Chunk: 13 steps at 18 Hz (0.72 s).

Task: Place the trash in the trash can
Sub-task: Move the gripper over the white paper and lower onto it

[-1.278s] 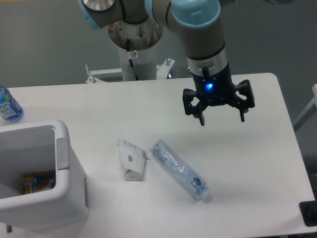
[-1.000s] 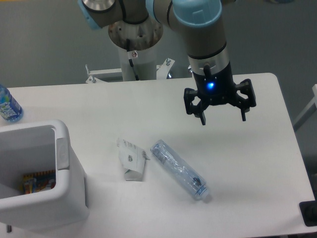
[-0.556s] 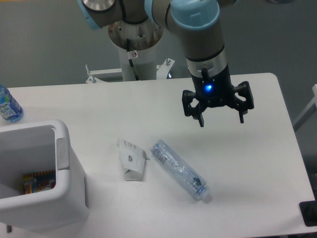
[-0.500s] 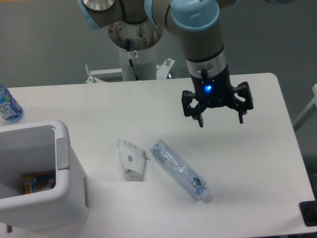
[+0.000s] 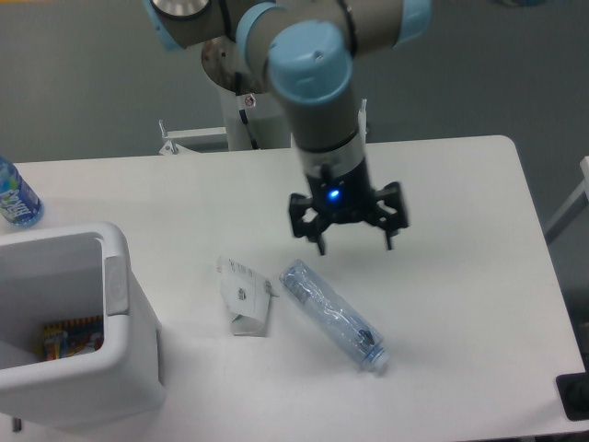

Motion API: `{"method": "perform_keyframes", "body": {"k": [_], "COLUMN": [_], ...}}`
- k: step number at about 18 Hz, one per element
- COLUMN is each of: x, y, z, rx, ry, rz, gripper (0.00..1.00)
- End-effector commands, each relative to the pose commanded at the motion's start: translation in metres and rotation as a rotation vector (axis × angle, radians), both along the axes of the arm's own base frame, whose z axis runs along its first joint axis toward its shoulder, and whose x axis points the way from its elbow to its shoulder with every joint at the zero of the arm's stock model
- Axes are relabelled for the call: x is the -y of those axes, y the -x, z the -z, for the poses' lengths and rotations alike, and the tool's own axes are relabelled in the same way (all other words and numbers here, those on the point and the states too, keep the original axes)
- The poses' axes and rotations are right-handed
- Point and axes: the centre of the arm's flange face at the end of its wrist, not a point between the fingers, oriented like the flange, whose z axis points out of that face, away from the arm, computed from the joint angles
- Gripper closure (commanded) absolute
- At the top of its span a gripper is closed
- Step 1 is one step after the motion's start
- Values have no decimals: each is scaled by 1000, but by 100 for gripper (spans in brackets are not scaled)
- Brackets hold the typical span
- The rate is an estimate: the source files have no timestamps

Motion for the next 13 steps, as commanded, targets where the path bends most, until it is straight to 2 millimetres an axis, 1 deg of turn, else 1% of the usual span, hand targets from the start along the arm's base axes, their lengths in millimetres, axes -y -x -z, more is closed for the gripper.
{"method": "perform_keyframes", "body": {"k": [1,2,4,6,8,10,13], "x": [-3,-4,-11,-22,-26,-34,-38], "y": [-11,-16,-27,-34,-35,-45,-46], "z": [13,24,46,67,89,103,117], "rx": [35,72,140,203,237,252,269], "ry": [4,0,-7,-15,7,26,39], "rz": [18,27,48,62,43,46,27], "gripper": [0,0,0,0,0,0,0]}}
